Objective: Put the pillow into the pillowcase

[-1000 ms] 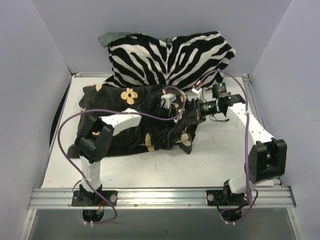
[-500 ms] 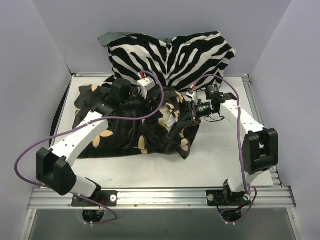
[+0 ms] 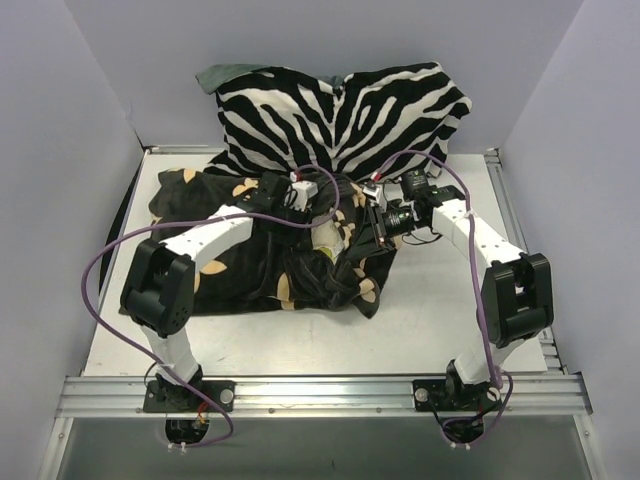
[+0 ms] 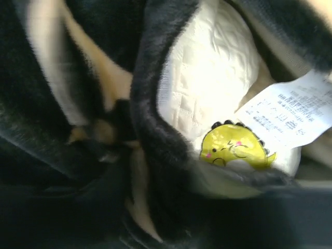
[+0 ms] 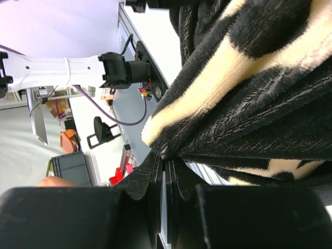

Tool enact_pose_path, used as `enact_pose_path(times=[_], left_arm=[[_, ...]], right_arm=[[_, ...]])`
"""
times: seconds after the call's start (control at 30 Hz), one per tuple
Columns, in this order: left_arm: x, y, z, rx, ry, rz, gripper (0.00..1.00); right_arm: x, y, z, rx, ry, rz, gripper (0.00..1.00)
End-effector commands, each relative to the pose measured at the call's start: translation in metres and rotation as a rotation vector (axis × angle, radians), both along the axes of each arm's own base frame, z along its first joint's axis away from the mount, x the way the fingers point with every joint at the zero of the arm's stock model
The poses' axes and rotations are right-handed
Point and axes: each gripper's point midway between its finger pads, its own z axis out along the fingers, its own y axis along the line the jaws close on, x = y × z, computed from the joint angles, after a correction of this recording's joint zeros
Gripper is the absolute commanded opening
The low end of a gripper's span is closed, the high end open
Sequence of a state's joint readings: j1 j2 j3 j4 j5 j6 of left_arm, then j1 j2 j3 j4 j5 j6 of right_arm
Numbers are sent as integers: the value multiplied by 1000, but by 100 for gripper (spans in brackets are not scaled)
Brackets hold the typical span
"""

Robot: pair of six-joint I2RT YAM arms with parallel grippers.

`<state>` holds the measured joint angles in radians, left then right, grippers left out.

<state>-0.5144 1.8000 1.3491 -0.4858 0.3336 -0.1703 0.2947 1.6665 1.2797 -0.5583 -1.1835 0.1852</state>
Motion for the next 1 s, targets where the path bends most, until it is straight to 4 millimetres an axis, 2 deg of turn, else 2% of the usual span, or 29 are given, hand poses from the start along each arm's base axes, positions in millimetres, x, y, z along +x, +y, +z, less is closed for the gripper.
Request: enact_pose_path(times=[0.0,0.03,0.07,0.1,0.17,0.27,0.3,0.33,0.4,0.43,0.47,0.53,0.57,0.63,0.67,0.7,0.73,0.77,0.8,0.83,0.87,0.9,0.93,0.97], left_arm=[[10,-8,44,-156,-50,-38,30],[3,-14,65,-251,-59,-94,14],[-3,-12,77,-317,-67,-115,0],[-8,-15,122,-406,-191,-170,0],[-38,-20,167,-518,-249,-299,0],[-66,-19,183,-563,-205,-379,0],[-73,-19,181,-567,-169,-391,0],[-78,-21,184,-577,-164,-407,0],[-83,-29,191,-590,-169,-436,0],[-83,-34,195,-593,-178,-448,0],[-80,-40,194,-599,-162,-440,0],[-70,-52,208,-632,-203,-439,0],[-61,-61,210,-657,-210,-428,0],[-52,-73,211,-671,-231,-412,0],[-45,-80,207,-680,-236,-405,0],[-36,-84,204,-672,-251,-371,0],[-34,-88,197,-666,-239,-354,0],[-26,-94,191,-665,-263,-345,1],[-23,-98,183,-644,-269,-336,1],[-17,-107,175,-593,-320,-332,1],[-14,-115,157,-565,-308,-343,2],[-16,-124,148,-551,-308,-366,2],[-7,-131,139,-519,-329,-348,3],[-4,-145,118,-482,-287,-354,7]], right_arm=[[-5,5,39,72,-63,31,0],[-4,5,41,69,-74,28,0],[1,5,41,51,-95,17,0],[5,6,40,41,-109,12,0],[21,15,29,21,-105,-13,0],[46,34,4,1,-80,-71,1],[58,45,3,33,-124,-83,1],[64,52,-10,37,-98,-95,2],[63,70,-29,26,-6,-131,3],[72,82,-40,56,-19,-128,4],[66,91,-49,47,25,-118,7],[40,101,-60,20,94,-43,11],[30,98,-61,8,103,-26,19],[12,71,-58,-12,108,-41,37],[10,57,-53,-12,116,-64,51],[19,27,-50,-22,143,-136,58],[14,10,-34,-4,127,-158,64],[17,-9,-28,-10,106,-187,71],[4,-27,-22,-51,166,-206,72],[16,-55,-9,-61,44,-231,76],[16,-69,-8,-103,20,-247,84],[2,-82,-8,-156,77,-243,85],[4,-101,-10,-194,-10,-219,85],[8,-113,-11,-265,-43,-217,85]])
